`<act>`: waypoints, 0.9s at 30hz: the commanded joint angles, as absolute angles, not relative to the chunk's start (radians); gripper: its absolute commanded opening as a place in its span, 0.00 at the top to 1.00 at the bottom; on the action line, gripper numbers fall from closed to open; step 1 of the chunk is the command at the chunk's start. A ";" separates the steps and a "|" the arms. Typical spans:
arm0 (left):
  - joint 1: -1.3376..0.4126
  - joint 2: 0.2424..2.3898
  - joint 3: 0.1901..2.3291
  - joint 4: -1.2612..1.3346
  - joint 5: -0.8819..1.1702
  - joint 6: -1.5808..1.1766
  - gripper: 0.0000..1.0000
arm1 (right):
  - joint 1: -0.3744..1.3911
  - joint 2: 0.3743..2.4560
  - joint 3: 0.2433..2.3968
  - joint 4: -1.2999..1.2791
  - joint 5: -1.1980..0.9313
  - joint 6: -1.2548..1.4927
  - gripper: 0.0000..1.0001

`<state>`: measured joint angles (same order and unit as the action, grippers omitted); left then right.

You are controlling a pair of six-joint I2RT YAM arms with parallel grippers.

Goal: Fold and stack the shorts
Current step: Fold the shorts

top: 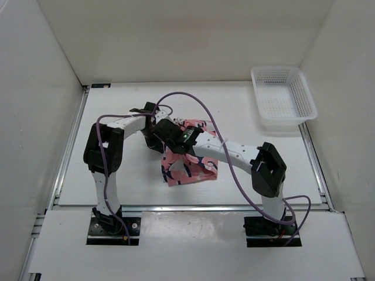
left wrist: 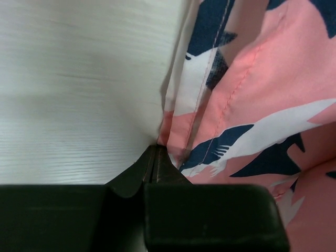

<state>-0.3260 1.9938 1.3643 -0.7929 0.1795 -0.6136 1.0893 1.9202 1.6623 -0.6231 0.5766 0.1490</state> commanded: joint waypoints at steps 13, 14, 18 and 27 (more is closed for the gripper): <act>-0.129 1.830 1.474 -0.906 0.292 -0.465 0.50 | 1.123 1.660 1.577 -0.400 0.396 0.166 0.12; -0.129 1.800 1.485 -0.917 0.282 -0.465 0.48 | 1.096 1.602 1.559 -0.400 0.396 0.195 0.12; -0.155 1.715 1.537 -0.972 0.198 -0.443 0.52 | 0.965 1.514 1.434 -0.400 0.341 0.332 0.40; -0.296 1.785 1.548 -0.934 0.201 -0.476 0.90 | 0.674 1.708 1.443 -0.493 0.098 0.492 0.96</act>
<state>-0.2886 1.7191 1.5459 -0.9405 0.2020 -0.4690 0.7074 1.6264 1.4410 -0.4618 0.2096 0.4301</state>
